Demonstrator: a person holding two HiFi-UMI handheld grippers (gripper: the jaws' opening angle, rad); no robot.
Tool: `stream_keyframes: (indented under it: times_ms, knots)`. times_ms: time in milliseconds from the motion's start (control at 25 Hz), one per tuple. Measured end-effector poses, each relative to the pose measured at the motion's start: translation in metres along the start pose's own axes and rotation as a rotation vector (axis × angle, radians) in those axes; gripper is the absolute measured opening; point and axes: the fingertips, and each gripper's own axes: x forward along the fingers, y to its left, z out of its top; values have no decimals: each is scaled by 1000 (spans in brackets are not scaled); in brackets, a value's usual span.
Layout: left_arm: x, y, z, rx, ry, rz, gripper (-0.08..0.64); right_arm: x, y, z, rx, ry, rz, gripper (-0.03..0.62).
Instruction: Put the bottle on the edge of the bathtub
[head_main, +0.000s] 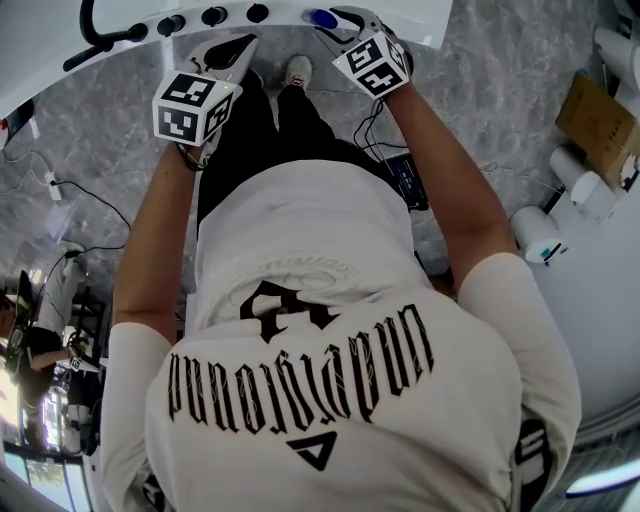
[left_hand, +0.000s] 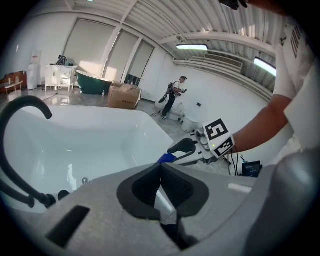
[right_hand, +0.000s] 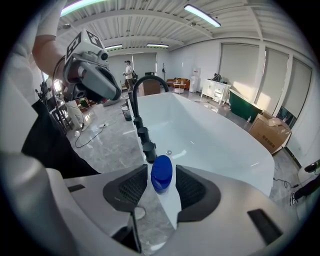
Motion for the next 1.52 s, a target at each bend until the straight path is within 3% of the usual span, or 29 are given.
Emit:
stream_keyframes:
  times_ms: [280,560,960,1520]
  knots:
    - [-6,-14,9,22,-29,14,15,-32,3,20,1,-68,-21,164]
    - [-31,-45,38,64,-96,41,15,-100,5,54,-19,-176,-61,163]
    - [-93,-84,95,106,-261,100,15,-193,12,113,-58,-344,-85,160]
    - [-176,-144,185,222,-497,134,15,-298,28,175,-144,-537,-138,77]
